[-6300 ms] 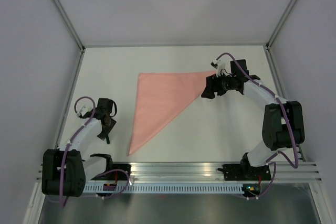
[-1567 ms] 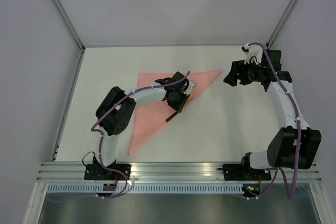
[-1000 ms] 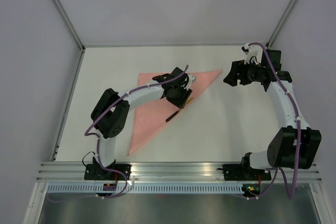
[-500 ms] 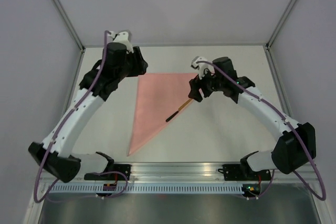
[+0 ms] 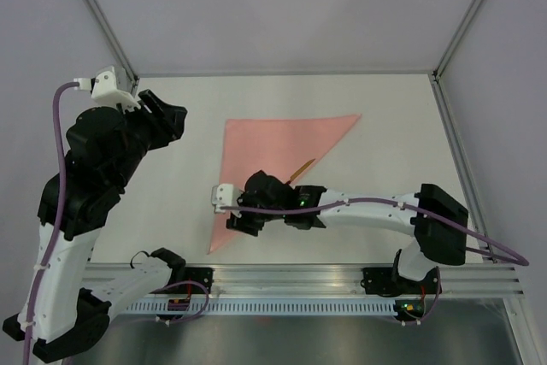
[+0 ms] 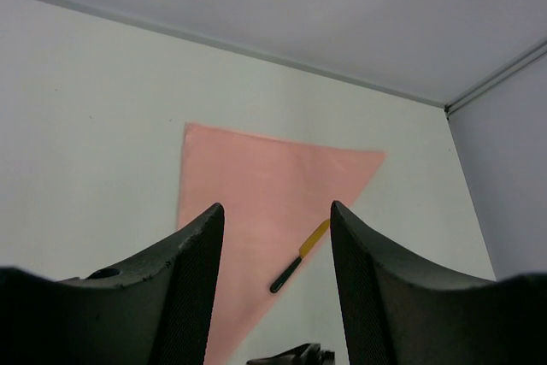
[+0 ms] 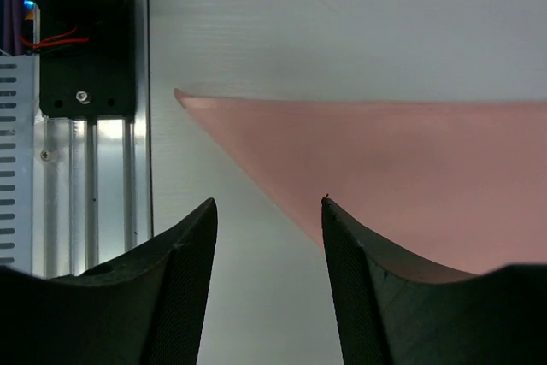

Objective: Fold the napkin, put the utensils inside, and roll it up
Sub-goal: Fold the napkin

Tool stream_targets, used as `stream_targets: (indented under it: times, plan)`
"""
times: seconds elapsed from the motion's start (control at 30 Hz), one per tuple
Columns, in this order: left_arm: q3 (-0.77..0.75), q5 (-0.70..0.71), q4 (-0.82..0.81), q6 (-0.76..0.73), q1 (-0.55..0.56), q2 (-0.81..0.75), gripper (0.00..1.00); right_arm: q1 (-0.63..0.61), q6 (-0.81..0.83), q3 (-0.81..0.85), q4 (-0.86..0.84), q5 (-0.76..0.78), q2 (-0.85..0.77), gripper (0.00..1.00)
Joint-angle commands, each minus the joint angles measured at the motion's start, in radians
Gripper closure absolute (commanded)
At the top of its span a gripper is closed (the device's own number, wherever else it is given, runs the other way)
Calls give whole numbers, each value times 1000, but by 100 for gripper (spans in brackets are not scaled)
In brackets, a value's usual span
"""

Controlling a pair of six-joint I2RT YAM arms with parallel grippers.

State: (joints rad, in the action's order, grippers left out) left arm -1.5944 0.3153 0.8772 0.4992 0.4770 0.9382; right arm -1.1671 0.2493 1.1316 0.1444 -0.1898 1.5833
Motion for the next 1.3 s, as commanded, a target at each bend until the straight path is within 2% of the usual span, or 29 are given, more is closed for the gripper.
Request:
stream_targets:
  times: [0.0, 0.07, 0.17, 0.3, 0.77, 1.27]
  plan:
    - [-36, 38, 72, 39, -5, 4, 42, -90, 24, 5, -121, 61, 73, 43]
    - [-39, 41, 75, 42, -5, 2, 41, -123, 42, 7, -135, 75, 104, 47]
    - [-33, 50, 77, 47, -5, -1, 41, -198, 73, -9, -196, 119, 158, 49]
    - [-29, 51, 77, 48, -5, 2, 41, -235, 91, -13, -265, 147, 217, 49]
    - [-9, 79, 91, 39, -5, -26, 41, -286, 186, -27, -511, 251, 368, 54]
    - [27, 90, 97, 33, -5, -52, 41, -327, 228, -44, -582, 305, 445, 56]
